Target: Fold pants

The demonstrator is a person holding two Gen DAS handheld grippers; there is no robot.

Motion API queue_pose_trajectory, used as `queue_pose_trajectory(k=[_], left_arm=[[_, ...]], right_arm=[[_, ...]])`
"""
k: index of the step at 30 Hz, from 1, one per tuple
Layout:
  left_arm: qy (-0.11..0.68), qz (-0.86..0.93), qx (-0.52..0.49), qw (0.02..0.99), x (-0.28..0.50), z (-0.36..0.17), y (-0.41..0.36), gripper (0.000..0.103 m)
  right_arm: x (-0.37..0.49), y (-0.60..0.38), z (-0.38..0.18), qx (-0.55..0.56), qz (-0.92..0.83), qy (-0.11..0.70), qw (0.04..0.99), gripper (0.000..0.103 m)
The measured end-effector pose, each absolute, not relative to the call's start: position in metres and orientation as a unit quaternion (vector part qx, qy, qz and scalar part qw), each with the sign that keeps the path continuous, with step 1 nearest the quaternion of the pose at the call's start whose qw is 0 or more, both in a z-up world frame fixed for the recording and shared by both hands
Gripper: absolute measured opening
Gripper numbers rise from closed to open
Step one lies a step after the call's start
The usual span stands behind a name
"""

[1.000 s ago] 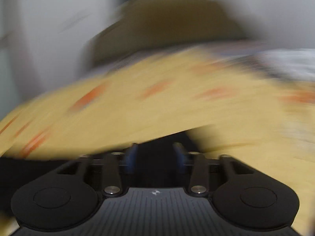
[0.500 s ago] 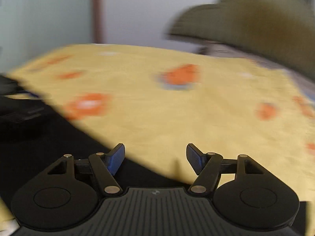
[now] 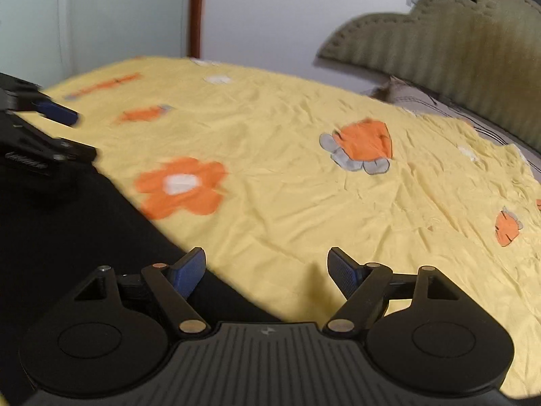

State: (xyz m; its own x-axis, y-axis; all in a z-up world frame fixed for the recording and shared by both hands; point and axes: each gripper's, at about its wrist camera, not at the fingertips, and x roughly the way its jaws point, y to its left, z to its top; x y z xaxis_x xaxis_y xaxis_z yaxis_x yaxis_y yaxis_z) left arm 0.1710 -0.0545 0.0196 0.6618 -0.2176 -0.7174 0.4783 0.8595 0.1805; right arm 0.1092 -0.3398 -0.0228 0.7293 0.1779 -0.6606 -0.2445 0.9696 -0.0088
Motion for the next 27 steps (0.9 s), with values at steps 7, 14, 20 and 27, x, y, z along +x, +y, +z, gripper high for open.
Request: queue_pose_trajectory(k=[7,14,20,27], left_arm=[[0.397,-0.241,0.158,0.871,0.125,0.001,-0.09,0.079],[0.38,-0.303,0.163,0.858,0.088,0.006,-0.144,0.084],[0.392,-0.347,0.182,0.833,0.093,-0.021,-0.209,0.084],[0.338,-0.234,0.2,0.889,0.137,-0.04,-0.251,0.083]], right_arm=[[0.105,-0.343,-0.049,-0.03,0.179,0.398,0.899,0.089],[0.066,-0.378,-0.016,-0.002,0.061,0.352,0.934,0.089],[0.027,-0.429,-0.029,-0.086,-0.02,0.438,0.895,0.089],[0.08,-0.458,-0.057,0.009,-0.059,0.38,0.923,0.103]])
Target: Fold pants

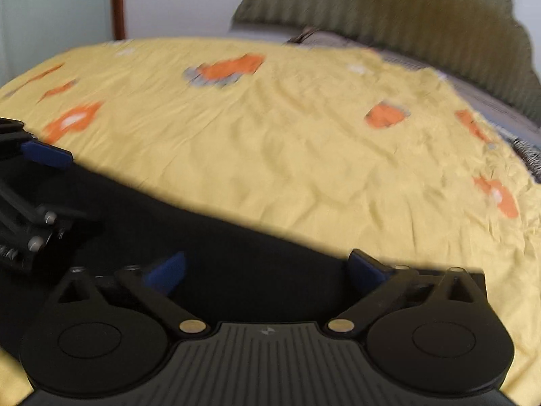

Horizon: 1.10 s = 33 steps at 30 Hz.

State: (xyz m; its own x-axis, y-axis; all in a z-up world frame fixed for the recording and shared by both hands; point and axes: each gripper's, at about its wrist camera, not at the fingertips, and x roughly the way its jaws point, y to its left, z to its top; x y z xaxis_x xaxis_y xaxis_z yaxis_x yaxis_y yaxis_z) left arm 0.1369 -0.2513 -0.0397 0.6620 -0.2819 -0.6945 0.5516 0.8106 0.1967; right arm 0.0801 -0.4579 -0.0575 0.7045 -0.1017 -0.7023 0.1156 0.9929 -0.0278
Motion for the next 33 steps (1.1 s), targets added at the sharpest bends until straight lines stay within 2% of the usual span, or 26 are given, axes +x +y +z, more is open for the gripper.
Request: queue_pose_trajectory(k=[1,2,4,6,10,11,12,15,16,18,21,24,28,33], left_arm=[[0.343,-0.226,0.201,0.889,0.136,-0.035,-0.25,0.077],[0.349,-0.227,0.196,0.888,0.132,-0.029,-0.246,0.078],[0.351,-0.267,0.177,0.88,0.115,-0.017,-0.234,0.086],[0.359,-0.292,0.175,0.869,0.098,-0.016,-0.234,0.096],[0.355,-0.279,0.224,0.864,0.097,-0.046,-0.263,0.099],[0.342,-0.271,0.215,0.874,0.101,-0.048,-0.266,0.103],[0.34,-0.252,0.213,0.881,0.107,-0.049,-0.27,0.102],[0.363,-0.256,0.179,0.878,0.109,-0.032,-0.263,0.092],[0.359,-0.267,0.17,0.878,0.104,-0.026,-0.26,0.094],[0.35,-0.282,0.169,0.877,0.091,-0.019,-0.258,0.095],[0.348,-0.312,0.181,0.865,0.074,-0.024,-0.27,0.097],[0.344,-0.318,0.232,0.853,0.061,-0.045,-0.289,0.097],[0.321,-0.317,0.241,0.859,0.052,-0.041,-0.291,0.097],[0.316,-0.315,0.234,0.864,0.053,-0.029,-0.285,0.097]], right_arm=[[0.076,-0.464,-0.053,0.016,-0.08,0.377,0.923,0.103],[0.066,-0.466,-0.043,0.014,-0.097,0.366,0.925,0.103],[0.03,-0.465,-0.026,0.002,-0.079,0.347,0.935,0.103],[0.002,-0.461,-0.023,-0.006,-0.028,0.376,0.926,0.103],[0.0,-0.459,-0.055,-0.031,-0.025,0.415,0.909,0.103],[0.003,-0.469,-0.058,-0.003,-0.03,0.395,0.918,0.103],[0.001,-0.48,-0.059,0.01,-0.064,0.387,0.92,0.103],[-0.025,-0.514,-0.038,0.052,-0.245,0.319,0.914,0.103],[-0.045,-0.528,-0.028,0.093,-0.269,0.29,0.914,0.103],[-0.089,-0.554,-0.021,0.21,-0.266,0.242,0.909,0.103],[-0.145,-0.577,-0.039,0.4,-0.176,0.183,0.881,0.103],[-0.168,-0.569,-0.065,0.507,-0.122,0.15,0.84,0.103],[-0.162,-0.55,-0.076,0.514,-0.121,0.163,0.833,0.101],[-0.148,-0.568,-0.084,0.509,-0.143,0.141,0.837,0.089]])
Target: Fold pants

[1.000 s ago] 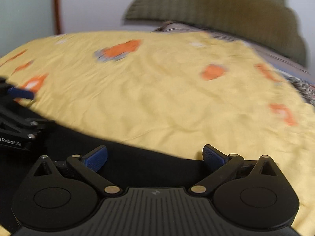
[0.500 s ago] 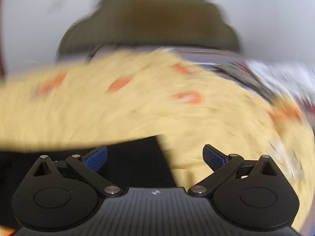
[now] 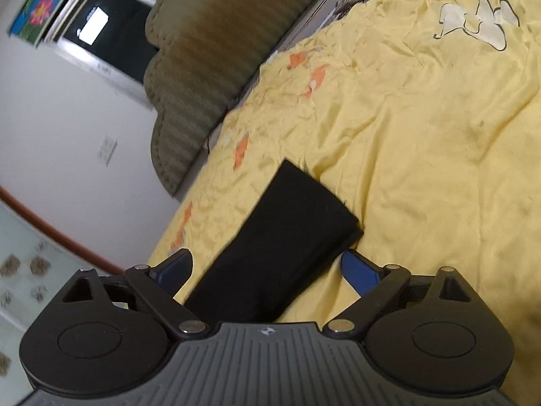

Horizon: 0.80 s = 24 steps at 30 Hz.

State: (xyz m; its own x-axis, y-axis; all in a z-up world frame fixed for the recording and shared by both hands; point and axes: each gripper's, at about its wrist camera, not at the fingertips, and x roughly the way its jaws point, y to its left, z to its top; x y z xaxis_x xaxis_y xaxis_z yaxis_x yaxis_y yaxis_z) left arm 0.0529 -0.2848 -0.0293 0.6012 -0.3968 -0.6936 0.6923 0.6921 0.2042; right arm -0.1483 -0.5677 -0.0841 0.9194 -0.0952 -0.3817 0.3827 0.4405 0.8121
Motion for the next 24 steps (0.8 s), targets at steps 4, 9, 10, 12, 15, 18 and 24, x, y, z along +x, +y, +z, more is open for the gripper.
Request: queue_pose_trajectory(k=[4,9,10,12,15,18,24], left_arm=[[0.332,-0.326,0.196,0.863,0.059,-0.02,-0.28,0.097],[0.397,-0.365,0.099,0.836,0.081,-0.009,-0.282,0.096],[0.419,-0.376,0.062,0.825,0.088,-0.007,-0.282,0.096],[0.46,-0.401,-0.029,0.792,0.103,-0.006,-0.281,0.096],[0.499,-0.44,-0.152,0.731,0.122,-0.007,-0.284,0.098],[0.524,-0.464,-0.195,0.687,0.127,-0.012,-0.3,0.098],[0.511,-0.437,-0.155,0.724,0.122,-0.02,-0.317,0.057]], right_arm=[[-0.146,-0.581,-0.104,0.532,-0.185,0.137,0.815,0.021],[-0.151,-0.572,-0.091,0.49,-0.19,0.116,0.843,0.011],[-0.148,-0.564,-0.079,0.453,-0.187,0.123,0.863,0.01],[-0.135,-0.541,-0.053,0.354,-0.185,0.15,0.904,0.01],[-0.115,-0.494,-0.024,0.196,-0.164,0.187,0.949,0.01],[-0.102,-0.451,-0.013,0.086,-0.128,0.208,0.966,0.01],[-0.086,-0.386,-0.014,-0.059,-0.069,0.233,0.968,0.01]])
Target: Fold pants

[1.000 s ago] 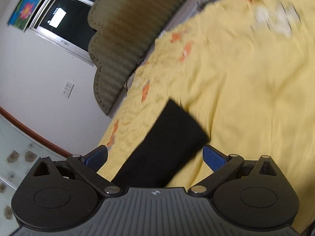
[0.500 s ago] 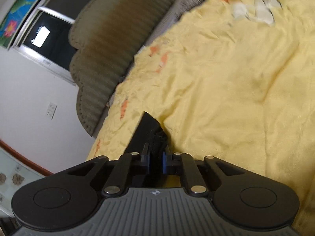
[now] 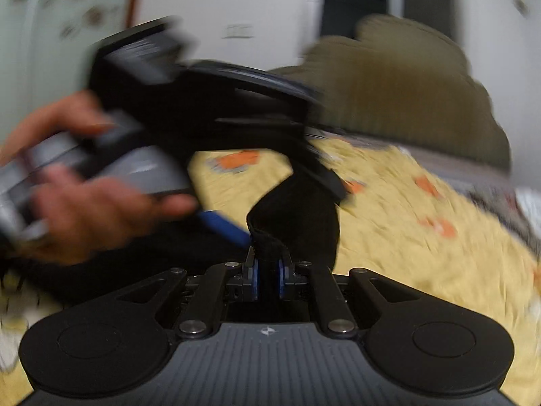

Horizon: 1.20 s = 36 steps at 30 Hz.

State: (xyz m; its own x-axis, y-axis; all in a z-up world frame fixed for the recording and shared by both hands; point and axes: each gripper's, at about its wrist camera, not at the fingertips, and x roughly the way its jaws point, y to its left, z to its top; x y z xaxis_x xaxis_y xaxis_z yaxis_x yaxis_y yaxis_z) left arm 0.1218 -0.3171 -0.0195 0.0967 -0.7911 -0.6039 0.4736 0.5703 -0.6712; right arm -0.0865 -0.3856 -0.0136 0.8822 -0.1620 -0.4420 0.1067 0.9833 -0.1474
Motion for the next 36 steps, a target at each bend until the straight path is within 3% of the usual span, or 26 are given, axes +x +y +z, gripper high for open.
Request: queue_pose_trajectory(k=[1,2,3,6,9,12,14,24,29,33,36], left_arm=[[0.518,-0.429,-0.149,0.725,0.123,-0.023,-0.316,0.029],[0.53,-0.421,-0.149,0.721,0.129,-0.027,-0.313,0.017],[0.541,-0.413,-0.156,0.716,0.132,-0.032,-0.31,0.011],[0.54,-0.408,-0.174,0.715,0.137,-0.037,-0.301,0.006],[0.516,-0.412,-0.154,0.735,0.13,-0.028,-0.298,0.006],[0.489,-0.414,-0.119,0.759,0.117,-0.013,-0.287,0.004],[0.469,-0.41,-0.096,0.777,0.109,-0.001,-0.27,0.005],[0.418,-0.246,0.057,0.873,0.102,0.021,-0.148,0.006],[0.455,-0.2,0.066,0.865,0.119,0.0,-0.107,0.009],[0.44,-0.194,0.089,0.872,0.116,-0.008,-0.097,0.013],[0.43,-0.181,0.105,0.878,0.113,-0.007,-0.096,0.028]], right_arm=[[-0.084,-0.382,-0.016,-0.068,-0.07,0.235,0.967,0.01],[-0.083,-0.382,-0.017,-0.067,-0.073,0.237,0.967,0.01],[-0.081,-0.383,-0.019,-0.061,-0.08,0.238,0.966,0.01],[-0.075,-0.387,-0.024,-0.05,-0.094,0.254,0.961,0.012],[-0.067,-0.385,-0.031,-0.066,-0.108,0.275,0.953,0.022],[-0.072,-0.377,-0.029,-0.074,-0.112,0.259,0.956,0.023],[-0.08,-0.37,-0.016,-0.055,-0.097,0.229,0.967,0.011],[-0.049,-0.267,-0.013,-0.099,0.063,0.213,0.97,0.011],[-0.03,-0.223,-0.028,-0.112,0.127,0.233,0.957,0.011],[-0.02,-0.205,-0.036,-0.119,0.149,0.248,0.95,0.011],[-0.012,-0.202,-0.039,-0.119,0.162,0.27,0.942,0.011]])
